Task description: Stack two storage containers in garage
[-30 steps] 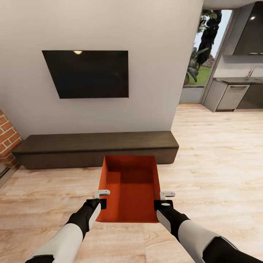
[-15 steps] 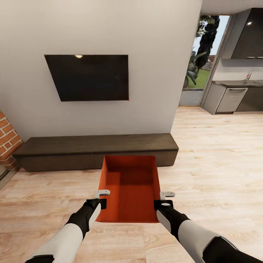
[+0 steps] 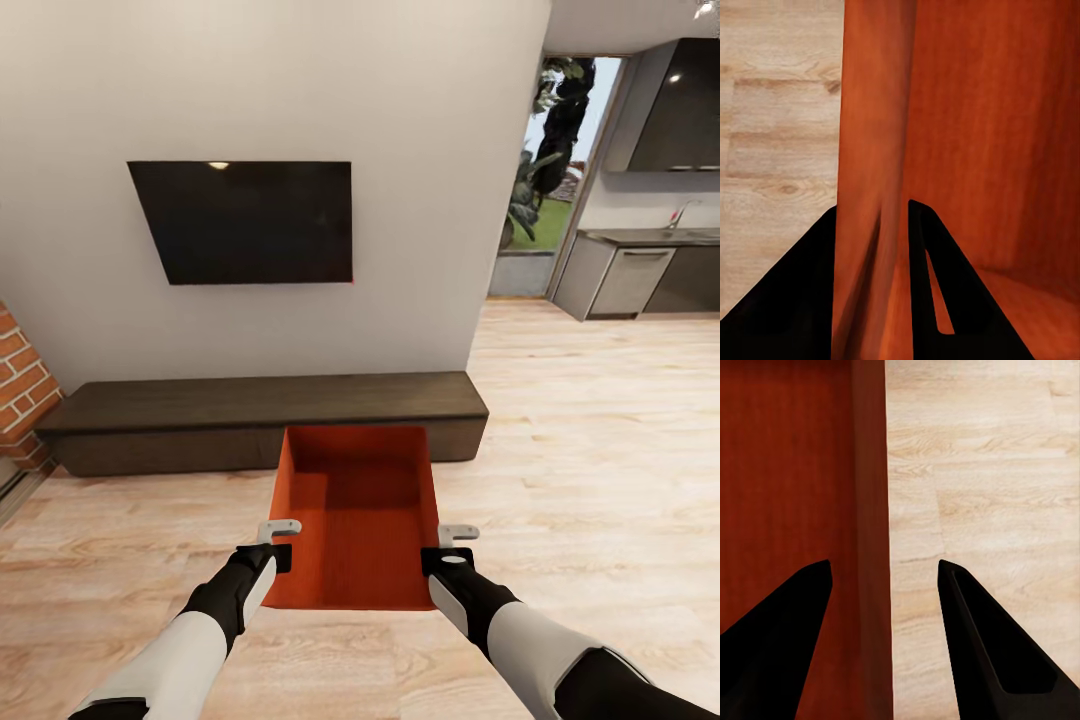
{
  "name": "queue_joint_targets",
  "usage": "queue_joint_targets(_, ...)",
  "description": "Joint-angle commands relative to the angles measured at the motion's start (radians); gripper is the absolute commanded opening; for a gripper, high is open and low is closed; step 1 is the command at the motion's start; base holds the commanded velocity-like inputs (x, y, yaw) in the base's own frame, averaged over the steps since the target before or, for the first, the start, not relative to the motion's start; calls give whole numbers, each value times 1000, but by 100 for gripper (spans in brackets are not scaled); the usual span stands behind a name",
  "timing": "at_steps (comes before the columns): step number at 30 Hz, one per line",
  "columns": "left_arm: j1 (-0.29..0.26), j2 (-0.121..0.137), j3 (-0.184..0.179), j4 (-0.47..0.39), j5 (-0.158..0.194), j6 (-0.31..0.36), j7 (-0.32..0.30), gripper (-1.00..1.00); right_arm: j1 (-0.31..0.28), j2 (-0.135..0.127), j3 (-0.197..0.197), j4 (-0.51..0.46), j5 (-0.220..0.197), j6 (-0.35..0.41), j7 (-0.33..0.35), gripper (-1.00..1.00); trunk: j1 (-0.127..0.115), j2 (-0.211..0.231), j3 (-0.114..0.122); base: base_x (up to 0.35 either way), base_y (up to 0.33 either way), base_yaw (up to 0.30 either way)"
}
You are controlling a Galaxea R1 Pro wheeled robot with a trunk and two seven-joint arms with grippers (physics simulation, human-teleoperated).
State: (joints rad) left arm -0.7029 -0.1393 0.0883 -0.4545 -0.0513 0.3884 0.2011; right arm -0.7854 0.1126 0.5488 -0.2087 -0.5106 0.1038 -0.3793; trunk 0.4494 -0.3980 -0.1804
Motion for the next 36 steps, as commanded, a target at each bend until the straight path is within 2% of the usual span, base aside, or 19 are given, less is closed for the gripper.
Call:
queue_joint_targets(1, 0, 0, 11, 0, -30, 10, 6, -100, -2, -1, -18, -35, 12, -3, -1, -100, 1, -2, -1, 0, 0, 0)
queue_joint_targets(36, 0, 0, 11, 1, -29, 10, 6, -100, -2, -1, -18, -35, 12, -3, -1, -100, 1, -2, 52, 0, 0, 0)
